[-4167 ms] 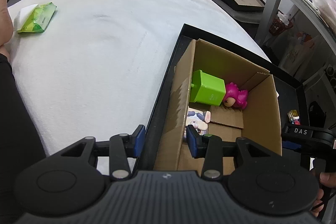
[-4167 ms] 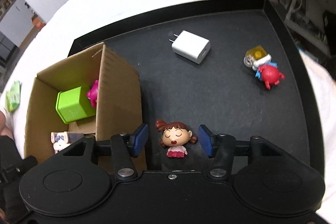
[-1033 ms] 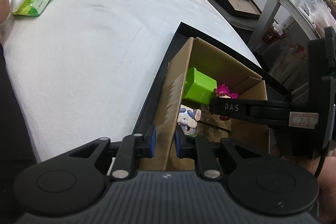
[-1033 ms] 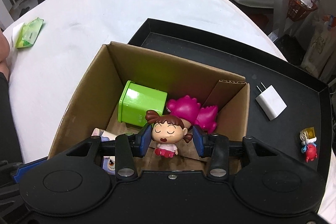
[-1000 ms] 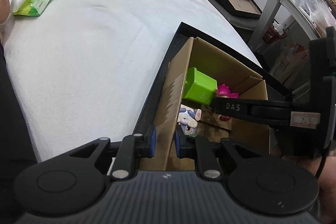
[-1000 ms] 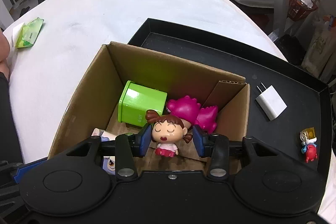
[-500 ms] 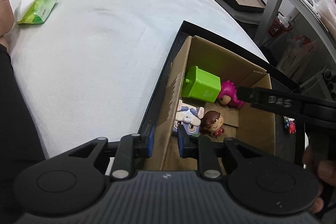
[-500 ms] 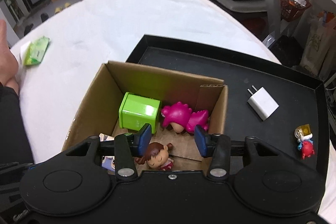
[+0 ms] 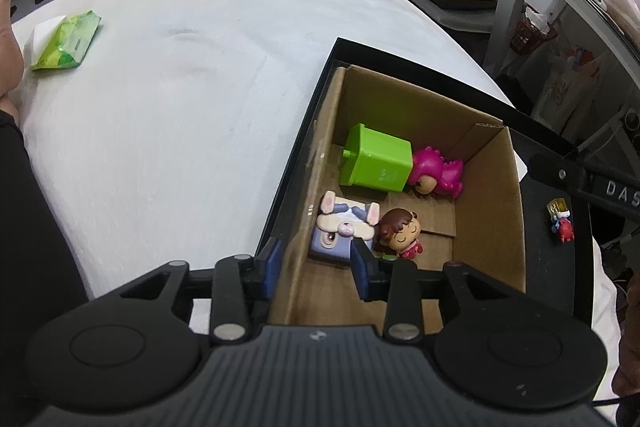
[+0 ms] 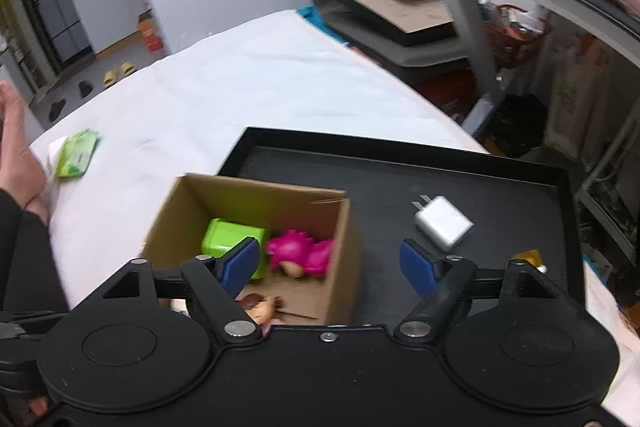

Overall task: Organize rigid objects
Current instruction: 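Carry the girl figurine with the right tool into the box and release, then move the right tool to the red crab figure and grasp it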

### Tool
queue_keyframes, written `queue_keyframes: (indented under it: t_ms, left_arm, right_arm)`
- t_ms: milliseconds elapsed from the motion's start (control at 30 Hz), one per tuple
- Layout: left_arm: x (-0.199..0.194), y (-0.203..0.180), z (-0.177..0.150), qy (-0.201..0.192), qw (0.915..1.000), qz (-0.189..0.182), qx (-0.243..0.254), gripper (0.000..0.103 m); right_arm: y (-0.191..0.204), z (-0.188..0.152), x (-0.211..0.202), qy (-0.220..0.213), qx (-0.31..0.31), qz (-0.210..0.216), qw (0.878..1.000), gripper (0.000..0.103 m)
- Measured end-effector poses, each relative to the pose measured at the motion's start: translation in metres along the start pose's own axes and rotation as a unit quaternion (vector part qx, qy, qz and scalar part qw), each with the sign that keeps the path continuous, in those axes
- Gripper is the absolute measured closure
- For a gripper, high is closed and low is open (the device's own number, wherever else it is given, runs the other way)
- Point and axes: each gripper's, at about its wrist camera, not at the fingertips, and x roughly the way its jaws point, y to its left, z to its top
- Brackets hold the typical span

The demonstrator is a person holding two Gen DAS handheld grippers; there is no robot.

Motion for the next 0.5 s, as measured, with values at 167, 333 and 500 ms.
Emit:
queue_keyframes:
  t_ms: [167, 333, 500]
  left_arm:
    - [0.002, -0.008, 0.002, -0.002, 1.0000, 0.007, 0.006, 0.065]
    - [0.005, -0.011, 0.004, -0.001, 0.9998, 0.016, 0.007, 0.063]
    - [0.007, -0.015, 0.008, -0.003, 0.9997, 0.021, 0.007, 0.062]
  right_arm:
    - [-0.030, -0.013, 0.007, -0.007, 0.024, -0.022, 0.999, 0.023]
    - [-0.058, -0.029, 0.013, -0.013, 0.042, -0.042, 0.998, 0.023]
    - [-0.086, -0.045, 0.019, -0.025, 0.058, -0.065, 0.996, 0.018]
